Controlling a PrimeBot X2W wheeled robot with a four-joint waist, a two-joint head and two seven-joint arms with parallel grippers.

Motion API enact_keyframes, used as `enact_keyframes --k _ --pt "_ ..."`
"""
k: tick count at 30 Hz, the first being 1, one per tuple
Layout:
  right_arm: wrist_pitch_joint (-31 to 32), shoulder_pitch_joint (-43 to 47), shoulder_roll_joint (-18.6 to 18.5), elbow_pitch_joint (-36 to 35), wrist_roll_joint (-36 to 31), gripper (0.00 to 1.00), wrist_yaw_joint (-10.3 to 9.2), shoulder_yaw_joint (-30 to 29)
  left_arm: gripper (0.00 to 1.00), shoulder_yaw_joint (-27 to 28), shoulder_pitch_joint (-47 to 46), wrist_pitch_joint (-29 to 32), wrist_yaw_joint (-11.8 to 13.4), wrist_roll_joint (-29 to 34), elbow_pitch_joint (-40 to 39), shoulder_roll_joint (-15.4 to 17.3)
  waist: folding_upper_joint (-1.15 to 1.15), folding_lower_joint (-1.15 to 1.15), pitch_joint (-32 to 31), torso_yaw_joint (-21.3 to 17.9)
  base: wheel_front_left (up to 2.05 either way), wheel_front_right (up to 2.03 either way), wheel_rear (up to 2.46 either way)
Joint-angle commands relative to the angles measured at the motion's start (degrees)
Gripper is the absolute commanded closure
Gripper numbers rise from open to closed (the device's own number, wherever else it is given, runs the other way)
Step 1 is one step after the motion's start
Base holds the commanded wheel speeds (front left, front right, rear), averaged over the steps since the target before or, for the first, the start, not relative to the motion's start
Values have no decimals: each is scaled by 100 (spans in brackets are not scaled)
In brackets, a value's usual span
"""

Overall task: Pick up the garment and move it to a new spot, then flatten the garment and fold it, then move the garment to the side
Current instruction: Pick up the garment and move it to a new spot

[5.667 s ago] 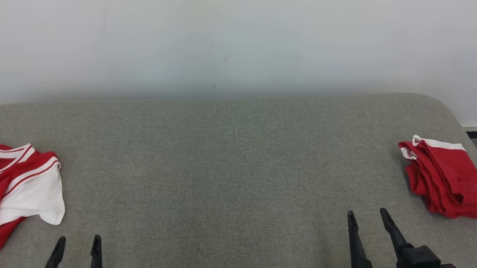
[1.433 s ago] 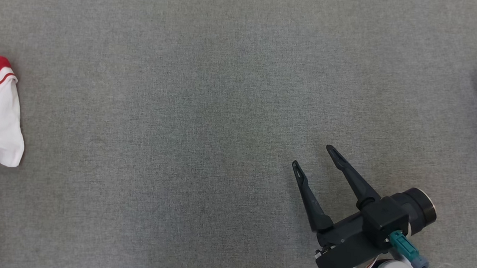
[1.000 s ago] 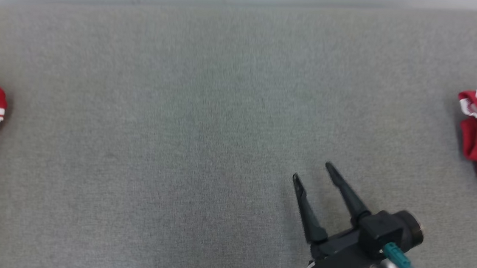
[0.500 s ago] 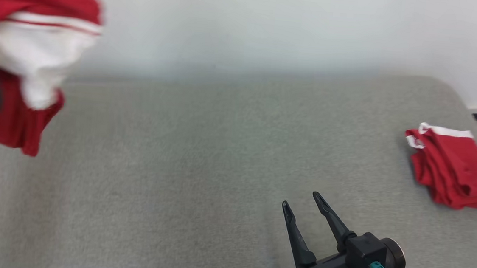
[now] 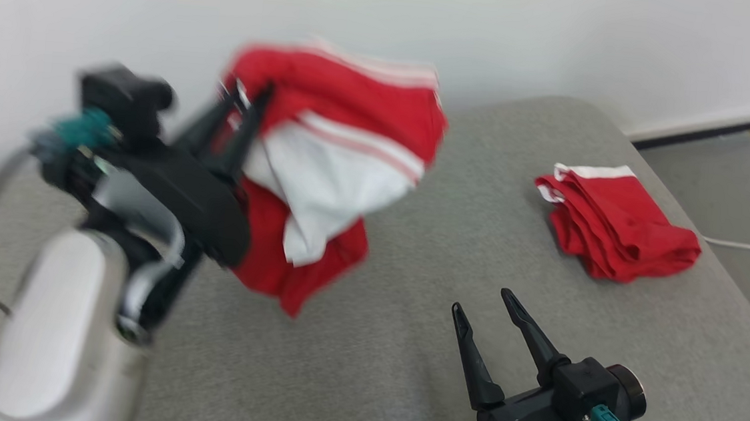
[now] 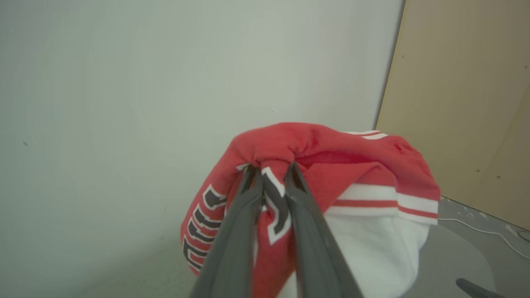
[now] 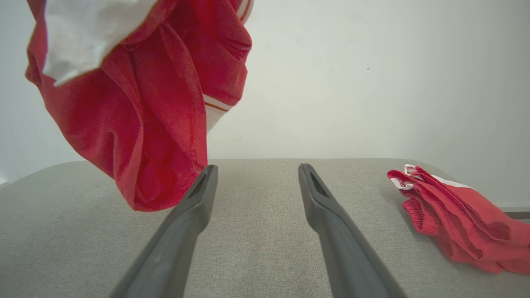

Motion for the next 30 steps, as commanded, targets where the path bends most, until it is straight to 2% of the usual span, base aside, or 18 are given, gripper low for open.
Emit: enact_keyframes --k 1,5,10,11,12,16,20,25,30 --pt "-19 -25 10 -13 -25 0 -17 -6 100 -58 150 -66 -24 11 99 -24 1 1 235 -312 0 0 0" --pt "-23 -77 16 -37 -42 0 -17 -36 100 -344 553 -299 -14 -39 645 -190 1 1 462 -518 0 0 0" --pt "-38 -88 20 -66 -50 0 -17 -158 100 -786 877 -603 -20 169 1547 -102 1 1 632 -620 0 0 0" --pt "-40 -76 21 -71 -58 0 -17 -179 56 -831 927 -684 -20 205 1735 -99 1 1 642 -618 0 0 0" --pt "-41 -63 22 -70 -68 0 -17 -198 0 -853 972 -795 -2 256 1893 -96 1 1 645 -612 0 0 0" --pt "-40 4 22 -88 -39 0 -17 -303 0 -802 1145 -1388 148 254 2267 -253 1 1 597 -491 0 0 0" --pt "-44 89 22 -103 -24 0 -17 -467 0 -592 1376 -2092 276 146 2316 -355 1 1 449 -270 0 0 0" --pt "-36 214 21 -108 -108 0 -17 -733 0 -257 1784 -2882 479 37 2059 -305 1 1 215 54 0 0 0" --pt "-1 352 20 -126 -195 0 -17 -1041 0 165 2351 -3182 714 -54 1537 -201 1 1 57 368 0 0 0"
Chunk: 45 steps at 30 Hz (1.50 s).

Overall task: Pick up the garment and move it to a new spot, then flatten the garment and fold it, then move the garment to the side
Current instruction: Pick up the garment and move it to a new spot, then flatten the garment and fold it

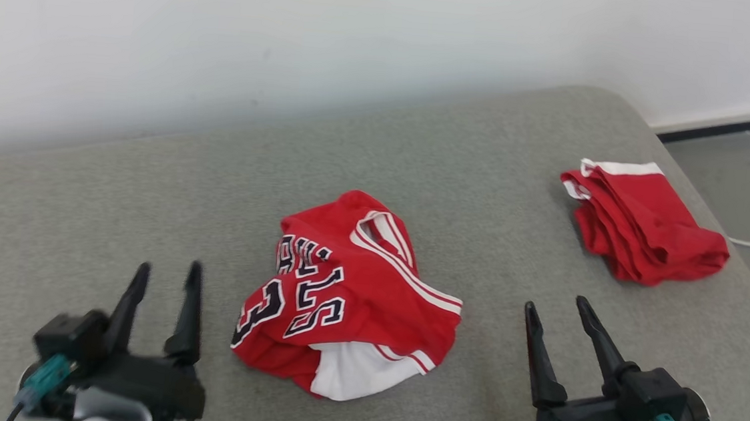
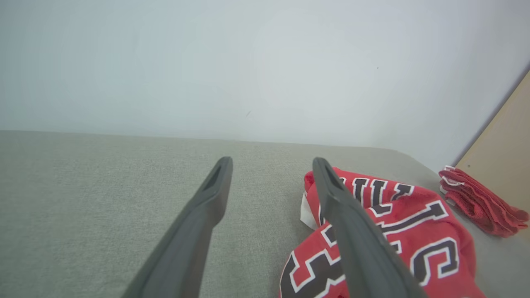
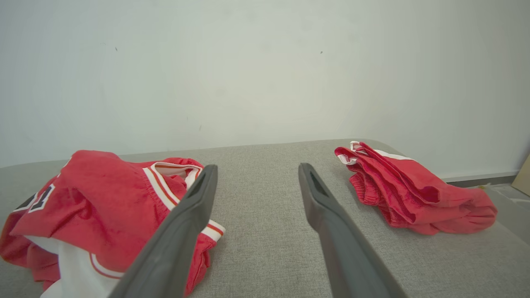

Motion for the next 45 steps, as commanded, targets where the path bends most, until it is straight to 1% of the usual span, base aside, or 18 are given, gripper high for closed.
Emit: enact_keyframes --k 1,6,9,13,17,23,27,33,45 --pt "8 110 4 7 -64 0 -17 -59 0 97 237 -45 64 -76 -124 -1 0 0 -224 313 0 0 0" --pt "89 375 2 70 -90 0 -17 -256 0 359 774 -88 223 79 -591 41 0 0 -335 577 0 0 0" --pt "87 545 2 89 -102 0 -17 -348 0 493 1085 -89 296 319 -853 31 0 0 -383 671 0 0 0" --pt "73 676 3 113 -87 0 -17 -416 0 694 1503 -84 373 573 -1110 -62 0 0 -426 711 0 0 0" --pt "61 714 3 97 -14 0 -17 -437 0 887 1827 -81 385 707 -1293 -174 0 0 -447 719 0 0 0" --pt "52 709 3 71 123 0 -17 -379 0 1121 2261 -82 252 943 -1567 -349 0 0 -475 737 0 0 0" --pt "52 723 3 98 149 0 -17 -341 0 1196 2365 -82 170 1058 -1636 -462 0 0 -496 787 0 0 0" --pt "39 727 4 144 139 0 -17 -310 0 1246 2396 -82 -37 1128 -1614 -553 0 0 -526 836 0 0 0" --pt "74 681 3 197 175 0 -17 -273 0 1346 2413 -83 -149 1302 -1580 -634 0 0 -525 881 0 0 0"
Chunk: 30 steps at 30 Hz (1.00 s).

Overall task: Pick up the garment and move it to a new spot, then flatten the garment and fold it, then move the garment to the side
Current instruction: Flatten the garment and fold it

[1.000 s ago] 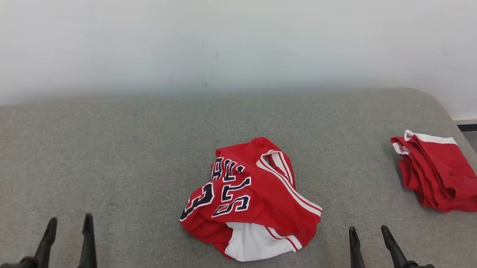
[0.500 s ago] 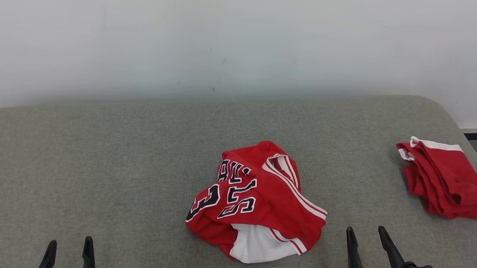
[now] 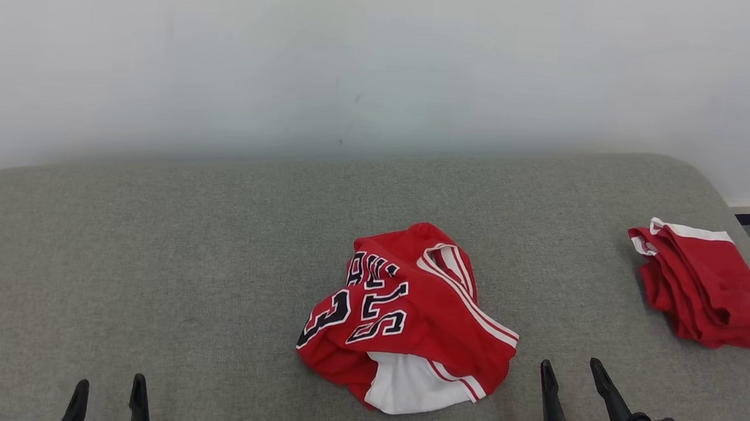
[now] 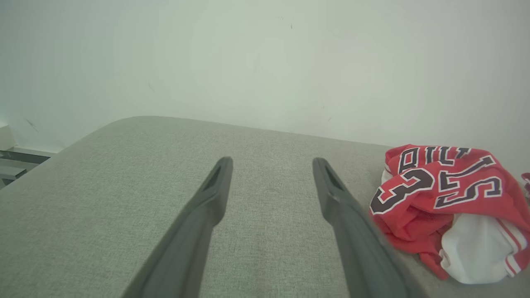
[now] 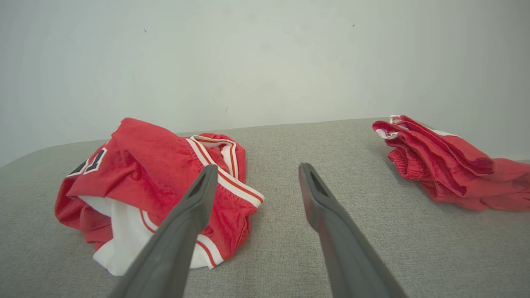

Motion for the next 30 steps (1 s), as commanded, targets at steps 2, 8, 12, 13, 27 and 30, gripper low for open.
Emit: enact_keyframes --k 2,8,12,13,27,30 --pt "56 -25 4 29 -7 0 -17 6 0 -4 41 -1 -31 79 24 -17 0 0 27 31 0 0 0" --pt "573 -494 -28 336 -114 0 -17 101 0 11 -59 -2 -40 84 23 -29 0 0 165 55 0 0 0" --pt "1239 -1039 -98 979 135 0 -17 118 0 -13 -158 -2 -82 136 45 -33 0 0 259 113 0 0 0" --pt "1403 -1179 -111 1140 187 0 -17 130 0 -16 -173 -2 -87 151 53 -34 0 0 277 134 0 0 0" --pt "2255 -2281 -280 2885 718 0 -17 424 0 -173 -447 -2 -195 199 141 -39 0 0 530 484 0 0 0" --pt "2222 -2411 -247 3082 964 0 -17 503 0 -198 -482 -2 -201 204 147 -39 0 0 580 521 0 0 0"
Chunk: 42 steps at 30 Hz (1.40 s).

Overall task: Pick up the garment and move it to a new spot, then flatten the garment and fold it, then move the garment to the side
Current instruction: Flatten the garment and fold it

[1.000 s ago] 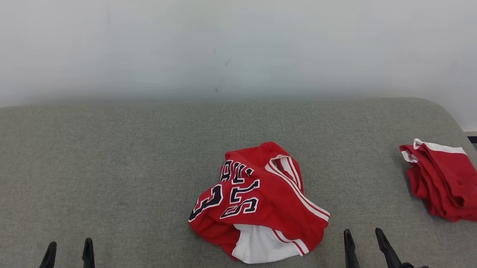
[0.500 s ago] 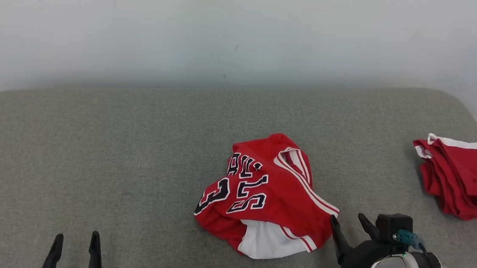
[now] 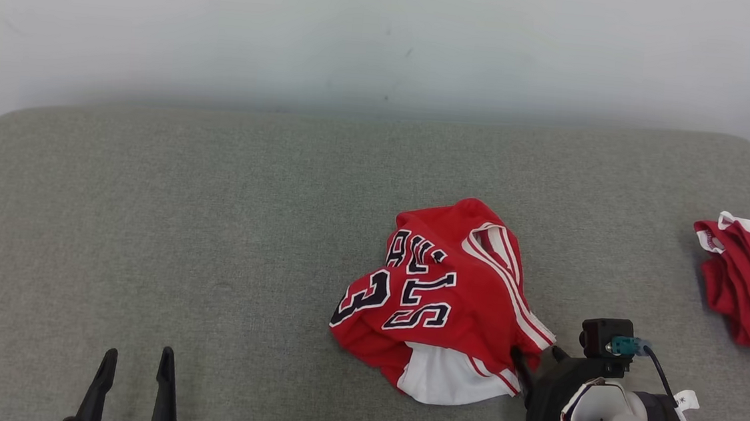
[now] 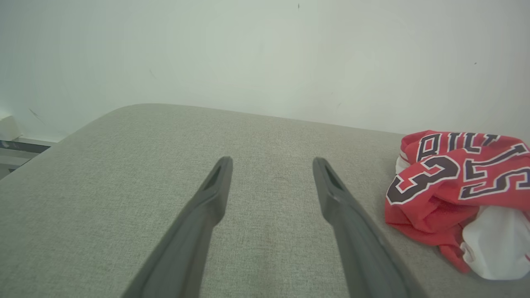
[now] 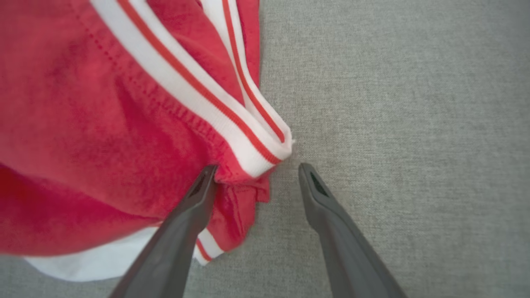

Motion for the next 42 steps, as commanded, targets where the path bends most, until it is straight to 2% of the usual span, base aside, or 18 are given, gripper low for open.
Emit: enact_keyframes --k 1,2,3,4,5,11,17,23,28,33,35,42 --pt "-56 -79 -13 51 71 0 -17 50 0 -6 -85 -2 -9 7 16 -7 -1 0 43 41 0 0 0" --pt "-64 -103 -18 101 152 0 -17 103 0 -12 -93 -2 -12 5 26 -6 -1 0 48 48 0 0 0" --pt "-92 -129 -19 131 230 15 -17 155 0 -15 -101 -2 -15 1 34 -6 -1 0 47 53 0 0 0" --pt "-122 -165 -43 153 292 55 -17 208 0 -20 -101 -2 -13 -5 40 -7 -1 0 44 55 0 0 0" --pt "-169 -207 -76 172 333 100 -17 271 0 -23 -101 -2 -10 -11 46 -7 -1 0 38 54 0 0 0" --pt "-511 -417 -160 133 535 100 -17 654 0 -28 -81 -2 40 -46 55 -7 -1 0 -44 29 0 0 0" --pt "-645 -630 -175 -406 849 100 -17 1189 0 18 78 -2 94 -89 -3 -6 -1 0 -187 -64 0 0 0" --pt "-399 -1032 -37 -1445 1514 100 -16 1720 0 -19 202 -2 166 -150 -68 -6 -1 0 -262 -133 0 0 0" --pt "-149 -1454 121 -1861 2018 100 -16 2001 0 -22 226 -2 188 -176 -95 -6 -1 0 -241 -146 0 0 0" --pt "-27 -2188 234 -1939 2741 100 -16 2343 0 -57 198 -2 195 -172 -106 -6 -1 0 -214 -96 0 0 0" --pt "-126 -2503 250 -1984 3223 100 -16 2605 0 -89 176 -2 180 -161 -99 -6 -1 0 -212 -44 0 0 0" --pt "-1186 -3836 245 -1860 4692 100 -16 3240 0 -155 111 -2 176 -148 -73 -6 -1 0 -164 112 0 0 0"
